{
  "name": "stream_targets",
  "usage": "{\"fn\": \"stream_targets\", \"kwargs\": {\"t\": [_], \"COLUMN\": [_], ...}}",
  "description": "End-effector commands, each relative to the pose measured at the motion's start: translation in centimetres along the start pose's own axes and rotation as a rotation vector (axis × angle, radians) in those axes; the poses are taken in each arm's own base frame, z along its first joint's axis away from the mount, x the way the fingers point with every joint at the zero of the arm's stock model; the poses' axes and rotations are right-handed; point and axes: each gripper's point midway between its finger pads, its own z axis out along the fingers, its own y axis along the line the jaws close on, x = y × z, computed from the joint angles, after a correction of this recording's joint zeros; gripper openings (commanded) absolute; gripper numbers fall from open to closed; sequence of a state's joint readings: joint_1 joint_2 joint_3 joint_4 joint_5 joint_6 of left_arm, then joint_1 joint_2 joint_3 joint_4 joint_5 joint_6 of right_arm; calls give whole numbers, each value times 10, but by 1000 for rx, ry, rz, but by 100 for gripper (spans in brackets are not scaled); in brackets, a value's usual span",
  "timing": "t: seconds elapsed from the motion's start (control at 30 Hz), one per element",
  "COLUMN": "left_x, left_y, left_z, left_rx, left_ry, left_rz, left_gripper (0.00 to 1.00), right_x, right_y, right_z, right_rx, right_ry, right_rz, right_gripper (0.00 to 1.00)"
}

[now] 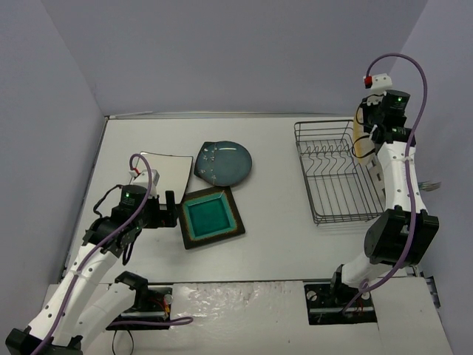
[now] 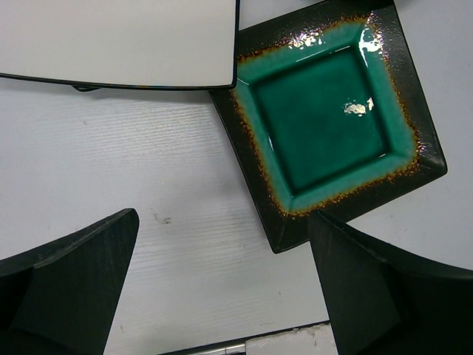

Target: Load the plates into the dish rack

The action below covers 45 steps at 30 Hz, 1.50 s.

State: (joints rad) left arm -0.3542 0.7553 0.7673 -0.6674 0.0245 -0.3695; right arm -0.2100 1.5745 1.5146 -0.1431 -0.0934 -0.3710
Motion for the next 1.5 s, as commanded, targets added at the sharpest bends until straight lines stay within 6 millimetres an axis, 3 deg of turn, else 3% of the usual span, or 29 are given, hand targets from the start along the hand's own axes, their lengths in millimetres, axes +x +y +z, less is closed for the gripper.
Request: {"fn": "stream_targets", "kwargs": {"t": [0.0,0.7,0.87,1.03,1.1,1.27,1.47], "left_x": [-27,-26,-26,-26,-27,-27,-25], "left_y": [-5,1,1,1,0,-2,-8], "left_z": [-4,-2,-2,-4,-4,-4,-9], "left_rx": [12,-26,-26,-24,-22,-12,7], "left_ry": [-85,-80,-79,-82,-87,-86,-88], "left_rz": [13,9,8,3,3,-16,-109], "left_gripper": [97,97,97,97,97,97,97], "right_x": [-88,7,24,21,17,3,-37], "right_y": [-34,4,7,-9,-14,-20,-29], "right_z": [-26,40,44,37,34,19,-28], "right_rx": [106,-63,-73,-28,-15,13,55], "right_ry": [-293,-130,-104,-116,-127,-161,-268], "right_rz": [-10,56,88,135,153,185,253], "right_gripper": [0,0,1,31,48,62,81]}}
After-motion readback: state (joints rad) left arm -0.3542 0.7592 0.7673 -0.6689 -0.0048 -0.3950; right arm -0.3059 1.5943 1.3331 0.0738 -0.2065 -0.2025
